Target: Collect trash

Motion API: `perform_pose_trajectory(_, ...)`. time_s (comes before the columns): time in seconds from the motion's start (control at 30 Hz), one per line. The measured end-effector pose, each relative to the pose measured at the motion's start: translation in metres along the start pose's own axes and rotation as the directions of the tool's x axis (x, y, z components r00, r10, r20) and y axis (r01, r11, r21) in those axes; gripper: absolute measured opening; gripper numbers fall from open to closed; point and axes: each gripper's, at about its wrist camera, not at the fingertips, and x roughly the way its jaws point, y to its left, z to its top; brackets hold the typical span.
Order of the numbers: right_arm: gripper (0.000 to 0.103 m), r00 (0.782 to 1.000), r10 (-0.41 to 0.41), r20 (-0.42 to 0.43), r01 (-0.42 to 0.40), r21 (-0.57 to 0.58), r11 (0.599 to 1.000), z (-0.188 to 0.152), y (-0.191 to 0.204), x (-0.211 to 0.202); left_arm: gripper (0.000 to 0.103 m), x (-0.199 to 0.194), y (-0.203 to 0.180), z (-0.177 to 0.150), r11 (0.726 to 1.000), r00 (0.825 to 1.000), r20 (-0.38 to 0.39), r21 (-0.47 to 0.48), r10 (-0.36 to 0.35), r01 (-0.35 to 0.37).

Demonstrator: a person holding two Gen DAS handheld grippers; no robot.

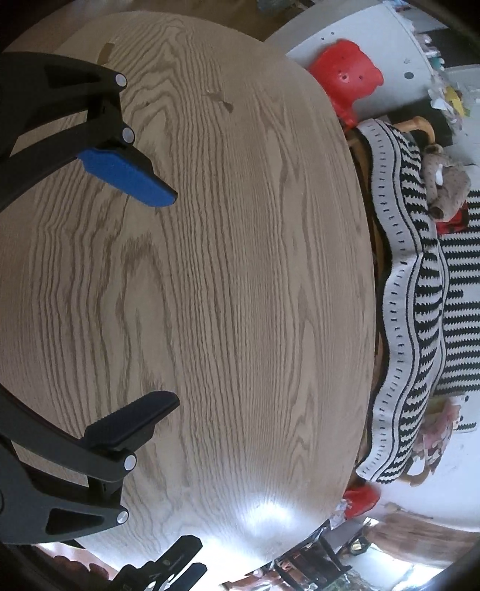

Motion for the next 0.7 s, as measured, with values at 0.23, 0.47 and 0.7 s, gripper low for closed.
perform_pose_trajectory(0.23,0.096,1.000,-0.001,-0.002,0.001,-0.002,1.000,-0.001,0.000,0.000,0.097,-0.002,-0.008,0.002,0.999,0.999,0.019,0.035,0.040,-0.040)
perform_pose_trajectory(0.47,0.096,1.000,-0.010,0.000,0.010,-0.005,1.000,0.001,-0.004,-0.002,0.097,0.004,-0.007,0.005,1.000,1.000,0.003,0.014,0.023,-0.023)
perform_pose_trajectory(0.7,0.096,1.000,-0.014,-0.012,0.014,-0.012,1.000,0.003,-0.001,0.002,0.097,0.008,-0.007,0.007,1.000,1.000,-0.007,0.002,0.010,-0.010)
